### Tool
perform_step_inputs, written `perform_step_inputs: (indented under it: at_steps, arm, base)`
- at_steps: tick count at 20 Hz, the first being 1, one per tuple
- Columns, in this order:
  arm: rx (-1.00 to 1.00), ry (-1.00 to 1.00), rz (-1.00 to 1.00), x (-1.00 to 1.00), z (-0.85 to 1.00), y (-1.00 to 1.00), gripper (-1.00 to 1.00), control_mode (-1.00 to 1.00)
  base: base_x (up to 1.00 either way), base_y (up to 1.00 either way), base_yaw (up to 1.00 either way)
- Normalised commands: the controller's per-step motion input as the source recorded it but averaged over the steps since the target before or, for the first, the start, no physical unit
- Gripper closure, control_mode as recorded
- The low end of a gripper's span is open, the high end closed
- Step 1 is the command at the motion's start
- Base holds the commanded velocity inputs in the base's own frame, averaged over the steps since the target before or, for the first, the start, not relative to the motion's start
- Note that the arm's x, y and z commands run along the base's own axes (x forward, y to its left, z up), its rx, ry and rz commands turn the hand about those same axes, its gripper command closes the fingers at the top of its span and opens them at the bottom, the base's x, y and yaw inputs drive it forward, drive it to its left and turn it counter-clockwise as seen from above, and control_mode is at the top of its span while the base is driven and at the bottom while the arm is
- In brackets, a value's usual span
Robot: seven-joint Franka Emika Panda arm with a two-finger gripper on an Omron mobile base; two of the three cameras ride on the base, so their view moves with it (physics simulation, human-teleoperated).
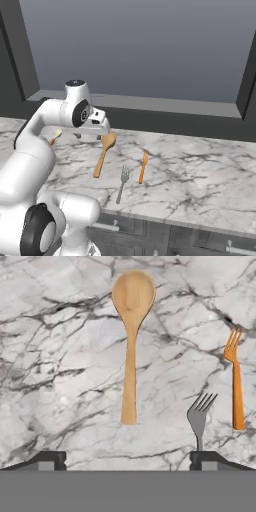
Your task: Organize the utensils by type. Pick up the wooden spoons from the counter and place them in the open cabinet. Then pick up the metallic utensils from the counter and place them in the open drawer.
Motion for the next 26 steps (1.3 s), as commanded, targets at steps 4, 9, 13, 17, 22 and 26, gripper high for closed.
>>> perform_step_inputs:
  at_steps: [4,9,13,17,22,26]
  arm:
    - [0.0,0.2,0.0,0.23,-0.53,0.0,-1.0,-1.0]
    - [0.0,0.14,0.0,0.2,-0.49,-0.03,-1.0,-1.0]
    - [0.01,0.05,0.0,0.08,-0.38,-0.06,-1.0,-1.0]
    - [0.01,0.07,0.0,0.0,-0.35,-0.03,-1.0,-1.0]
    - [0.01,0.01,0.0,0.03,-0.3,-0.06,-1.0,-1.0]
    - [0.0,0.0,0.0,0.25,-0.22,0.0,-1.0,-1.0]
  base:
    - [0.0,0.0,0.0]
    - [0.0,0.0,0.0]
    - [0.0,0.0,0.0]
    - [0.0,0.0,0.0]
    - [0.0,0.0,0.0]
    - [0.0,0.0,0.0]
